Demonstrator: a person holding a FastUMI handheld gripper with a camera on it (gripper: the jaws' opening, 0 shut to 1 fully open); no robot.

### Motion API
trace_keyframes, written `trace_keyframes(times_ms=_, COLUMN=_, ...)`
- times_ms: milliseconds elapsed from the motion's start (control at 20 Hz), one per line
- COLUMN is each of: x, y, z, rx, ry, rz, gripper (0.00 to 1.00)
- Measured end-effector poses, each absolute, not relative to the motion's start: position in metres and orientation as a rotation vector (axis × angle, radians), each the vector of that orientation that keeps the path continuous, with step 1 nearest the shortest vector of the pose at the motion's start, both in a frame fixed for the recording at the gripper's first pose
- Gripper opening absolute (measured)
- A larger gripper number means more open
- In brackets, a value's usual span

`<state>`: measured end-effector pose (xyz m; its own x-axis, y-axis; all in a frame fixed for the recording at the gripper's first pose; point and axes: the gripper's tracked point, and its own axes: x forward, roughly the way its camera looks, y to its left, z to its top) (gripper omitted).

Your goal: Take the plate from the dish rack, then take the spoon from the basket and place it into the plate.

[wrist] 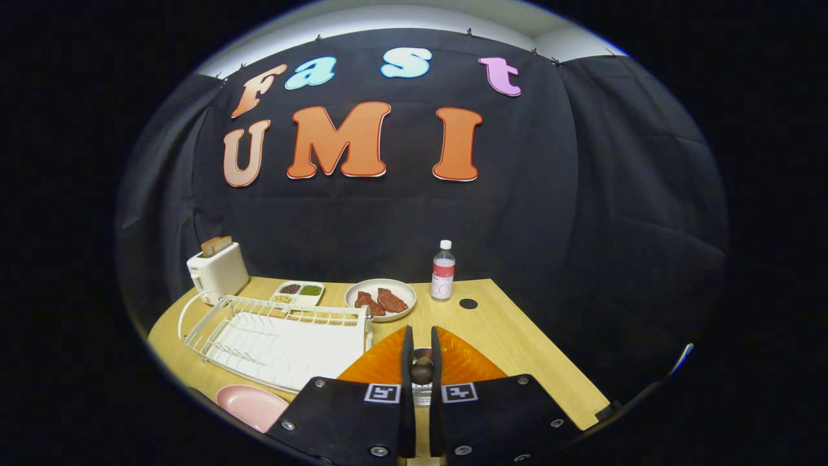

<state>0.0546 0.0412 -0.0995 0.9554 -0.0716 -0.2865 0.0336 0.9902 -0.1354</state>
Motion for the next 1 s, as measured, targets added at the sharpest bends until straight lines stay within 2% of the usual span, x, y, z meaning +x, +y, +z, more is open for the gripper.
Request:
trace_keyframes(times_ms=500, x=-0.007, y=0.120, z=-0.076, rx=-0.112, ry=0.248, rz=0.020, gripper=0.09)
trace_keyframes(times_ms=1000, x=-0.060, y=0.199, z=-0.116, rx=-0.086, ry=0.273, rz=0.135, gripper=0.09)
